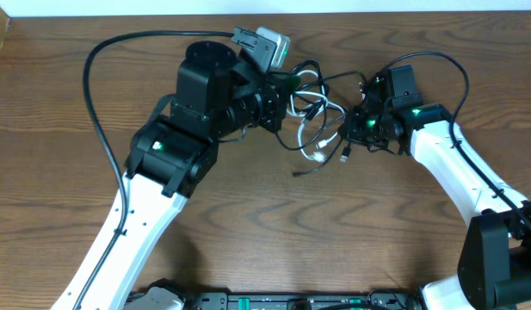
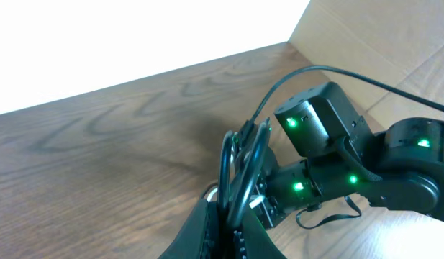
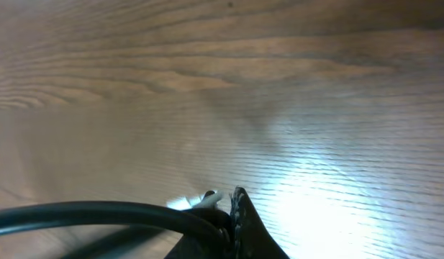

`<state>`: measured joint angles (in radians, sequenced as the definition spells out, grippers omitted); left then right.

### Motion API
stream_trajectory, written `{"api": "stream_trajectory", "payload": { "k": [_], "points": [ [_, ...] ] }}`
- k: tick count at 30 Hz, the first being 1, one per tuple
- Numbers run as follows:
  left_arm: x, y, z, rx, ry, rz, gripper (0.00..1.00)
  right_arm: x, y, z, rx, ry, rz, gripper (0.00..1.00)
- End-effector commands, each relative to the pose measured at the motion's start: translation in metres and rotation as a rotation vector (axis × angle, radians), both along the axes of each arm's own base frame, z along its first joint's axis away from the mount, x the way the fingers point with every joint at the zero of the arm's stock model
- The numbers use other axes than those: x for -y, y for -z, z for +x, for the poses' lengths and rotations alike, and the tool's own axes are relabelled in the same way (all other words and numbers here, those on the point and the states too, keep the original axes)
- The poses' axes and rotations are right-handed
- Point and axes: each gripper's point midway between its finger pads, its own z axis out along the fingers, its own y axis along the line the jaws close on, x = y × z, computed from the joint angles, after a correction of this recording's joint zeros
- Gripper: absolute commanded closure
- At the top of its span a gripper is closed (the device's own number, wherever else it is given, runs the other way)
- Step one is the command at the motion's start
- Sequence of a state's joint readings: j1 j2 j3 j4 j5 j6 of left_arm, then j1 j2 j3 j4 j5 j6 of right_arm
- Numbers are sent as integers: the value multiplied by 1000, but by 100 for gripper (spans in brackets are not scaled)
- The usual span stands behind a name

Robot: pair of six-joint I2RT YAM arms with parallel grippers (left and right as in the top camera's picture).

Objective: Untangle cables

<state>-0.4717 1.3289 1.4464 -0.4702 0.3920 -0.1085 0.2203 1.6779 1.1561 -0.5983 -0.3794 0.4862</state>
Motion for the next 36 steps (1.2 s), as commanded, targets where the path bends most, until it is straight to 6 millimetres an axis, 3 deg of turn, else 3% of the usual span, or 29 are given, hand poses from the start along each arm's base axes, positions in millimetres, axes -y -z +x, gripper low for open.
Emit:
{"api": "stream_trajectory", "payload": {
  "k": [1, 15, 21, 27, 32, 36],
  "points": [
    [-14, -30, -5, 80, -52, -31, 93, 40, 15, 4, -13, 68, -136, 99],
    [-23, -77, -15, 165, -88, -165, 93, 109, 22, 4, -51, 174, -205, 99],
    [-25, -82, -17, 163, -95, -188, 93, 133, 22, 5, -59, 226, -199, 99],
    [-25, -85, -17, 163, -99, -206, 92, 125, 8, 14, 30, 110, -62, 96],
    [-24, -100, -16, 159, -114, -292, 93, 111, -10, 17, 135, -40, 67, 87],
    [-23, -114, -17, 165, -116, -362, 93, 134, 0, 14, 75, 60, 4, 87]
  ]
}}
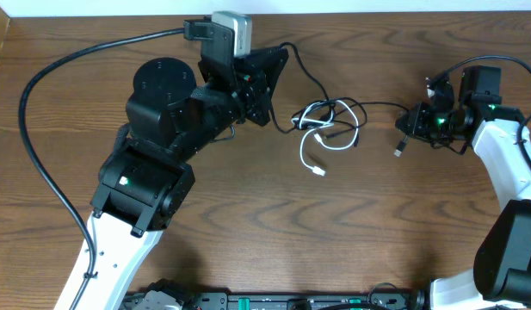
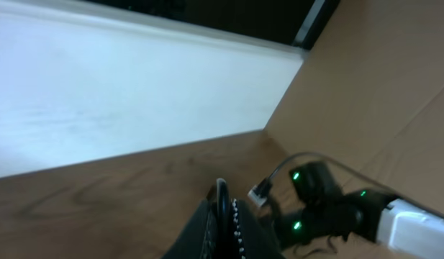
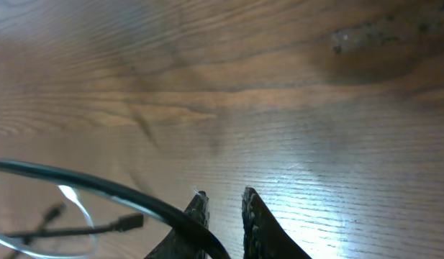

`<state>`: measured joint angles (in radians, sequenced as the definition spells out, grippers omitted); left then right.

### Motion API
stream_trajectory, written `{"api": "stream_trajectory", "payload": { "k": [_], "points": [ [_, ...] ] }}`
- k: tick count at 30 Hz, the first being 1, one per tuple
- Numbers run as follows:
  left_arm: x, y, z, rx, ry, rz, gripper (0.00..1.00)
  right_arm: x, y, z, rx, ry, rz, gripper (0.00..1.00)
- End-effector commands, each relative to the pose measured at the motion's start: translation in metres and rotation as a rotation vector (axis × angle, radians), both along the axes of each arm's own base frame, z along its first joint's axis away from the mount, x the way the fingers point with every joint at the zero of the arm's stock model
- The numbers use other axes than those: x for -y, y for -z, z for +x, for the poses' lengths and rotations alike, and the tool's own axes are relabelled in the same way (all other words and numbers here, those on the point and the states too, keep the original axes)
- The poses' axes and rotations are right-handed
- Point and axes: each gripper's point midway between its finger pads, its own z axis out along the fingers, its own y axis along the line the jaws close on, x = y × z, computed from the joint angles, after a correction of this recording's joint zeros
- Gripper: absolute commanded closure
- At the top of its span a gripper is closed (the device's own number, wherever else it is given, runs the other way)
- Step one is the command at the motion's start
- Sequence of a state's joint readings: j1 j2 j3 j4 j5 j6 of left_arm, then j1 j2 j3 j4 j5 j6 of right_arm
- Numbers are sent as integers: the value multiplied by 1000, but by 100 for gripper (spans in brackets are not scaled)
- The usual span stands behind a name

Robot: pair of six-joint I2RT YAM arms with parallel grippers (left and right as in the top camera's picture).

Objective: Untangle cables

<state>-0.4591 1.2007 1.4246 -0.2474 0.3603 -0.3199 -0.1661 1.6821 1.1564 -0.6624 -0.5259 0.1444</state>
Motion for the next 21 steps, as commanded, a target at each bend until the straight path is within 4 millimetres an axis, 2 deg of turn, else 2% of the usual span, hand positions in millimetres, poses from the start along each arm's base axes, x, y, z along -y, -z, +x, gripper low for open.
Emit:
{"api": "stream_trajectory", "payload": {
  "k": [1, 4, 7, 10, 11, 12, 15, 18, 21],
  "points": [
    [-5, -30, -5, 26, -15, -96, 93, 21, 8, -4, -50, 80, -36, 89],
    [-8, -44, -9, 72, -14, -119, 93, 46, 16, -13, -120, 193, -92, 93],
    [-9, -51, -12, 96, -13, -131, 92, 53, 19, -19, -147, 212, -93, 92],
    [-9, -51, -12, 95, -11, -131, 92, 51, 18, -20, -147, 196, -85, 66],
    [-8, -49, -12, 91, -8, -129, 92, 47, 17, -19, -133, 169, -69, 54],
    [-7, -48, -12, 86, -2, -127, 93, 41, 13, -17, -109, 129, -42, 46],
    [0, -43, -12, 74, 35, -121, 93, 17, -2, -13, -21, -2, 64, 36],
    [3, -38, -9, 57, 44, -113, 92, 7, -11, -11, 21, -54, 64, 28],
    [5, -32, -4, 42, 43, -107, 92, -2, -23, -11, 67, -96, 47, 13]
  ]
}}
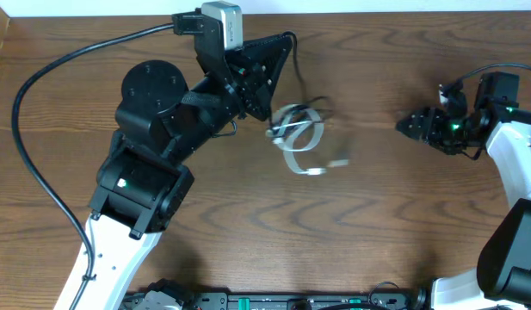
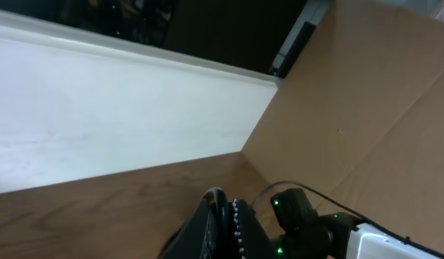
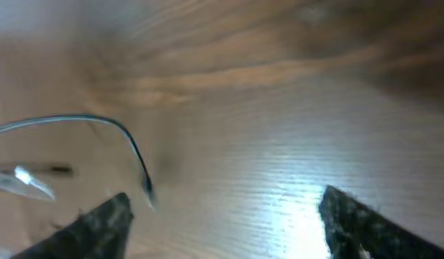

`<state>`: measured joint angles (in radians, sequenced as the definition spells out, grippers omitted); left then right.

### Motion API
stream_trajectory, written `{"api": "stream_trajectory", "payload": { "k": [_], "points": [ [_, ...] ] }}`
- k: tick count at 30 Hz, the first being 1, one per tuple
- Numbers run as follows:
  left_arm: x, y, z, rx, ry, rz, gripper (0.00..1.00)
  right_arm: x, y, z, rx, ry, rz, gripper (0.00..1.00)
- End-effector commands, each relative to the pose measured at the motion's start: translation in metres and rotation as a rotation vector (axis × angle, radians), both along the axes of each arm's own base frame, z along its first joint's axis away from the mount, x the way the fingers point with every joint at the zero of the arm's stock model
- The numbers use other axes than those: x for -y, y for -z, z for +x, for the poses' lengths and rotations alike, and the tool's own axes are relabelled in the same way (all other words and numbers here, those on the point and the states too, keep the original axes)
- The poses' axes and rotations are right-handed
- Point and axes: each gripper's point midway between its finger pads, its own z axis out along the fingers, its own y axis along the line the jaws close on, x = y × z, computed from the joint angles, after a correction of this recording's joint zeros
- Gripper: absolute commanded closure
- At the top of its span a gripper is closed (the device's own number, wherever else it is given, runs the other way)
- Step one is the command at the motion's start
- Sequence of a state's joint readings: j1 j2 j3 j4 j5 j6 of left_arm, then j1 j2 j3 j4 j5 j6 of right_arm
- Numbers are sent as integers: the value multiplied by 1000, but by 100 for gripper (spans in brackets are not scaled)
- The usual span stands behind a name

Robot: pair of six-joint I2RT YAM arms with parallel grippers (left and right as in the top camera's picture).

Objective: Untangle cables

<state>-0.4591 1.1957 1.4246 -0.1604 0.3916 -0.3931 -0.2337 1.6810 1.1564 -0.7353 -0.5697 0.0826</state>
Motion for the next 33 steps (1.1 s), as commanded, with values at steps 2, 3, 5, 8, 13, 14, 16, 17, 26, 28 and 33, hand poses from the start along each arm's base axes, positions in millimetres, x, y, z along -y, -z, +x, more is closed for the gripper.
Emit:
{"api": "stream_trajectory", "payload": {
  "k": [2, 3, 5, 8, 13, 14, 16, 17, 26, 28, 33],
  "points": [
    [2, -7, 1, 6, 15, -9, 92, -22, -37, 2, 144, -122, 4, 3],
    [3, -6, 2, 3, 16, -7, 92, -24, -43, 1, 162, -127, -1, 1],
    [3, -3, 4, -5, 16, -4, 92, -28, -58, 0, 208, -138, -7, 1],
    [5, -2, 6, -7, 16, -4, 93, -45, -88, -5, 313, -206, 17, 1],
    [5, -18, 8, -4, 17, -93, 93, -94, -138, -20, 539, -433, 89, 1],
    [5, -21, 7, 0, 18, -109, 93, -102, -144, -22, 572, -469, 96, 1],
    [5, -26, 6, -2, 20, -134, 93, -115, -149, -23, 617, -520, 91, 1],
    [5, -27, 6, -6, 21, -142, 93, -121, -151, -24, 633, -544, 89, 1],
    [14, -28, -4, -49, 102, -181, 92, -167, -151, -25, 762, -738, 56, 10],
    [17, -29, -8, -58, 132, -187, 93, -173, -151, -17, 795, -745, 24, 12],
    [21, -28, -13, -79, 167, -199, 92, -187, -138, 0, 820, -763, -11, 20]
  ]
}}
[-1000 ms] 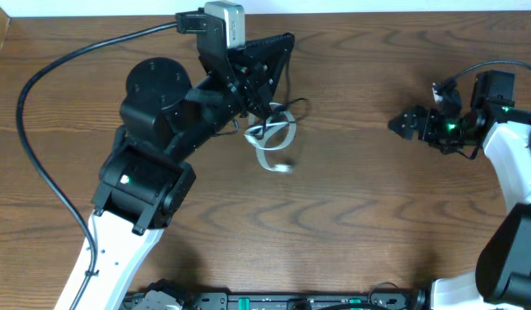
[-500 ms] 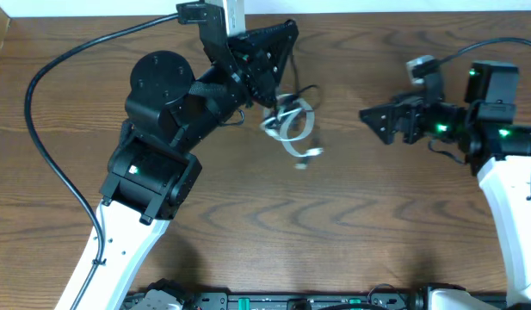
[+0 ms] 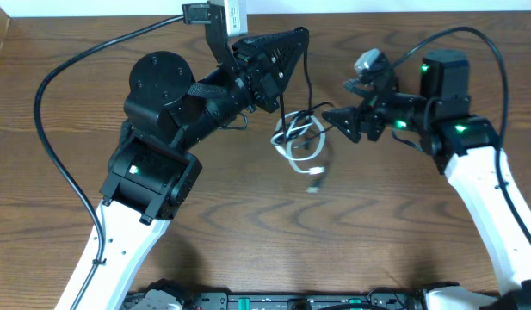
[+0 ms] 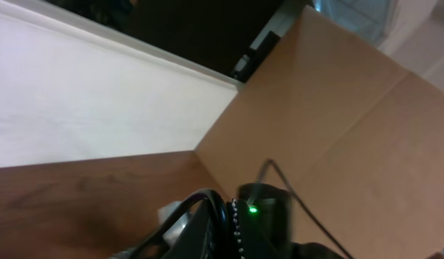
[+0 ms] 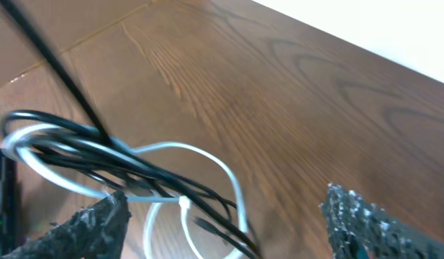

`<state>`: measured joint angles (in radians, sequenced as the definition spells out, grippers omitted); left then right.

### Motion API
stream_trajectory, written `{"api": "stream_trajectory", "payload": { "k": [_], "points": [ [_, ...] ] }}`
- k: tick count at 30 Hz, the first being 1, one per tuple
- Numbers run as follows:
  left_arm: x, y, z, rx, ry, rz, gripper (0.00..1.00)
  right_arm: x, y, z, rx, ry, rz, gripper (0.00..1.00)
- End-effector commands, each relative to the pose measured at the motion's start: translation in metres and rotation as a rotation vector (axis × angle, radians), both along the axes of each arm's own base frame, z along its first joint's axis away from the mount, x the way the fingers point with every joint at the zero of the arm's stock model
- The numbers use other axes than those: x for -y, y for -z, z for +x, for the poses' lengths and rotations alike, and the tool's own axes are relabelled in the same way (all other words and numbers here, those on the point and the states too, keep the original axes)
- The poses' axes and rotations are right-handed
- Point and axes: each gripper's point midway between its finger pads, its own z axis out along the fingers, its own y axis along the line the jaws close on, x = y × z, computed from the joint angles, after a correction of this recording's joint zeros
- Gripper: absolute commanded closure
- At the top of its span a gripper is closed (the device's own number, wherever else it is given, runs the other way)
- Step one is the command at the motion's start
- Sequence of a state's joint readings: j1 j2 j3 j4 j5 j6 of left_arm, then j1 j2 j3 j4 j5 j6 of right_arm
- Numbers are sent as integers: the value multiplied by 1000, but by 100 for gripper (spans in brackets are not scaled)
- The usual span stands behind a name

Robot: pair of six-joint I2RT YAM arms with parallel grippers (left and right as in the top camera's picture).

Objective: Untangle cables

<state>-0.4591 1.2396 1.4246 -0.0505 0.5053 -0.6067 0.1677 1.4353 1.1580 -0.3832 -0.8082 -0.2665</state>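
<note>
A tangle of black cable (image 3: 307, 86) and white cable (image 3: 290, 148) hangs and rests at mid-table, a loose plug end (image 3: 315, 185) lying just in front of it. My left gripper (image 3: 299, 36) is raised at the back, shut on a black strand (image 4: 207, 200) that drops to the tangle. My right gripper (image 3: 341, 123) points left at the tangle's right side, wide open. In the right wrist view the white loop (image 5: 223, 171) and black strands (image 5: 135, 162) lie ahead of the spread fingers (image 5: 92, 224), with nothing gripped.
The brown wooden table (image 3: 248, 224) ends at a white wall along the back. The left arm's thick black camera lead (image 3: 50, 112) loops over the left side. A cardboard wall stands at the far left edge.
My right gripper, open at the far right of the table, now stands open close against the tangle's right side. The left gripper still holds the black strand up; the bundle has settled.
Both grippers were shut close together in the tangle at mid-table. Then they stood far apart, a black cable stretched between them. Then the right gripper was open and empty at the far right. Now it is back beside the bundle.
</note>
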Motion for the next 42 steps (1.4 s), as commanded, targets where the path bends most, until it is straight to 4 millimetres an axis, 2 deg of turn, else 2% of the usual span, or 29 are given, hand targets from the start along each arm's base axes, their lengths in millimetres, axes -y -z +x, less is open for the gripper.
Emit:
{"api": "stream_trajectory", "payload": {
  "k": [1, 5, 13, 20, 22, 25, 26, 28, 30, 31, 35, 39, 42],
  "points": [
    [1, -19, -13, 24, 52, -35, 92, -11, 16, 8, -9, -13, -26, 24],
    [3, -19, -15, 24, 70, -33, 93, -22, 26, 13, -39, -23, -11, 34],
    [5, -19, -17, 19, 85, -36, 93, -44, 24, 14, -8, -56, 8, 35],
    [5, -18, -18, -3, 90, -51, 92, -40, 33, 38, 50, 36, -53, 42],
    [5, -18, -18, -6, 90, -50, 93, -41, 36, 41, 54, 39, -54, 55],
    [5, -15, -17, -14, 88, -44, 92, -39, 37, 43, 54, 51, -60, 91],
    [5, -13, -16, -10, 82, -32, 92, -38, 36, 43, 49, 56, -56, 98],
    [3, -8, -13, 14, 65, 11, 92, -33, 35, 45, 26, 81, -45, 99],
    [-1, 4, -7, -7, 19, 53, 92, -20, 36, 52, -30, 172, -33, 98],
    [-4, 11, -2, -28, -13, 72, 92, -6, 40, 60, -82, 269, -30, 99],
    [-26, 42, 16, -104, -177, 177, 92, 65, 70, 75, -303, 678, -51, 99],
    [-50, 69, 27, -160, -322, 289, 93, 126, 98, 63, -489, 949, -78, 99],
    [-73, 88, 33, -213, -445, 368, 92, 154, 110, 52, -565, 1022, -97, 99]
  ]
}}
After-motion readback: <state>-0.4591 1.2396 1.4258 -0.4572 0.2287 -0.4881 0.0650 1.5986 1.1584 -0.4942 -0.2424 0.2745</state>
